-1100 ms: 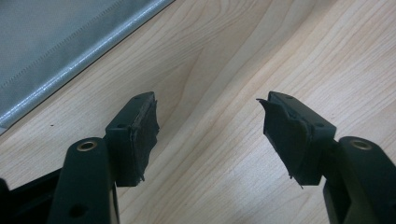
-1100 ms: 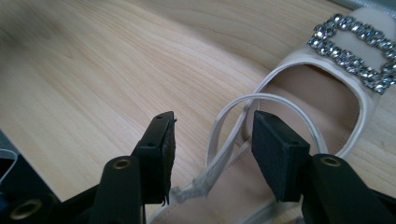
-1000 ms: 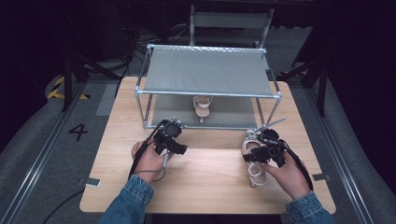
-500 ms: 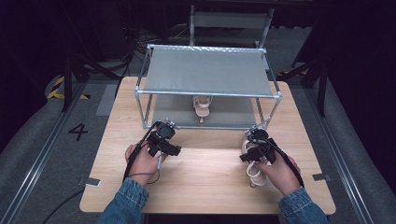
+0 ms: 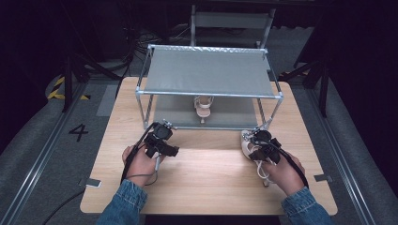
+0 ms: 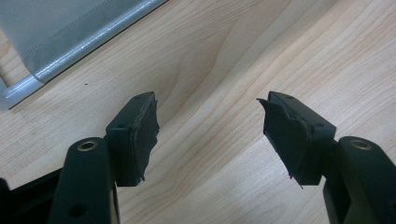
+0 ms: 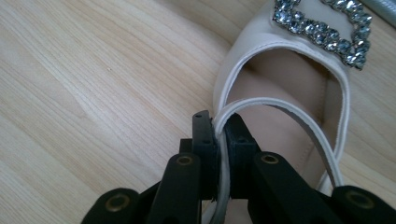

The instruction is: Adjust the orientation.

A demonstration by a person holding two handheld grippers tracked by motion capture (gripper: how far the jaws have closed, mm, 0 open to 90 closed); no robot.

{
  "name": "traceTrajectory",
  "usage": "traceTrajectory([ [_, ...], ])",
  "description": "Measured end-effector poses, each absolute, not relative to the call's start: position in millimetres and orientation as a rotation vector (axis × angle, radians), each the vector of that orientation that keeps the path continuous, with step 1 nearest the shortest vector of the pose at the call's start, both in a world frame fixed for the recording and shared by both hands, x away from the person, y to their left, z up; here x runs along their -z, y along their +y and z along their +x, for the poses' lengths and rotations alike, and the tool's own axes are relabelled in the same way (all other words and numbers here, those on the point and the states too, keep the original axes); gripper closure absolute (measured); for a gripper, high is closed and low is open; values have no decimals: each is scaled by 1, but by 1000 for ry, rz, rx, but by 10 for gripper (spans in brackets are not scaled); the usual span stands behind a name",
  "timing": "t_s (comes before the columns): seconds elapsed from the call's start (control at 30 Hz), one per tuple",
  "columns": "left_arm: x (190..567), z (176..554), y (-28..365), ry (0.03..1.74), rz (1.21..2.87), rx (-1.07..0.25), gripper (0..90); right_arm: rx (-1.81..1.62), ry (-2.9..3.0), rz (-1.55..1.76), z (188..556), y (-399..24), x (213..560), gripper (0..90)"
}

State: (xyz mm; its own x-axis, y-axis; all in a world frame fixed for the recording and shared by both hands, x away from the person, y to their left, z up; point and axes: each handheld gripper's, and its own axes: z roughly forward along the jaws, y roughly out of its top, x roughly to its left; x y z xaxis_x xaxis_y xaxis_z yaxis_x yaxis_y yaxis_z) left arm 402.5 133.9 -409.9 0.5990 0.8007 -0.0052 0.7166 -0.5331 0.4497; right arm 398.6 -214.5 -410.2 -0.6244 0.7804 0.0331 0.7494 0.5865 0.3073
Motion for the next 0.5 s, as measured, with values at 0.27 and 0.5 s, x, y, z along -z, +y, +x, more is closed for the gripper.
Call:
traceTrajectory([
  [0.27, 407, 401, 146, 1254, 2386, -283, 358, -551, 2658, 1263, 396, -217, 392, 856],
  [0.5, 405, 395, 159, 1279, 2368, -300, 359, -616, 2652, 1181, 405, -202, 375, 856],
])
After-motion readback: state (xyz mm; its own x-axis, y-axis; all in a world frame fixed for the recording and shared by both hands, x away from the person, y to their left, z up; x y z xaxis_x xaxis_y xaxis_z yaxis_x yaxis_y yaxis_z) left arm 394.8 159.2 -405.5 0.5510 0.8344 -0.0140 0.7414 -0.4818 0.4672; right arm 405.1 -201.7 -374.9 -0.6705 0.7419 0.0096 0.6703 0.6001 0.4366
